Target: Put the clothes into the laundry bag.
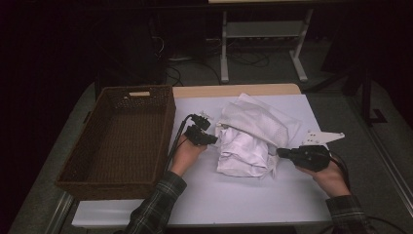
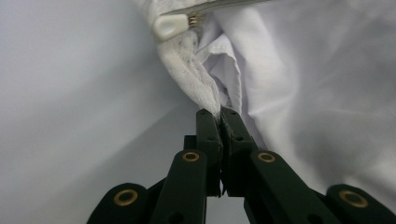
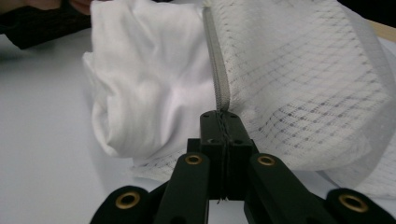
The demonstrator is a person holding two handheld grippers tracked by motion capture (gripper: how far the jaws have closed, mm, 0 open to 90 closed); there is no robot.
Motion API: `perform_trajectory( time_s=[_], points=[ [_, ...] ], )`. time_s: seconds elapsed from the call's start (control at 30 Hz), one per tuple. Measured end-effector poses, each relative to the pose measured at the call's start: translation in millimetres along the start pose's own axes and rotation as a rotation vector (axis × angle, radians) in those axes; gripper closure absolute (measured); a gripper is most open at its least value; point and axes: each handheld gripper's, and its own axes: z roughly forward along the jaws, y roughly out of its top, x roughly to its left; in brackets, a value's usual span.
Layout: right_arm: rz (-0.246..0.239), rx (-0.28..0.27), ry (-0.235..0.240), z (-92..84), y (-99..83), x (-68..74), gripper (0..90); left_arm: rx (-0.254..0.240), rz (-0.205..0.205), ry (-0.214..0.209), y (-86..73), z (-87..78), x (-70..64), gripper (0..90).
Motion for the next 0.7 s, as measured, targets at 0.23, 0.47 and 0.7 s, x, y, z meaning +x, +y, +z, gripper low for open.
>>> perform_trajectory(
  time_s=[0.23, 0.47, 0.7],
  points=[
    [0.014, 0.002, -0.033, -2.9, -2.9, -6.1, 88.8, -0.017, -0.018, -0.031, -17.3, -11.4, -10.1, 87.5],
    [0.021, 0.01, -0.063, -2.5, -5.3, -10.3, 88.8, -0.032, 0.0, -0.043, -36.8, -19.8, -21.9, 87.5],
    [0.028, 0.02, -0.094, -0.6, -6.9, -13.8, 88.8, -0.038, 0.033, -0.073, -52.7, -25.5, -33.1, 87.5]
  ],
)
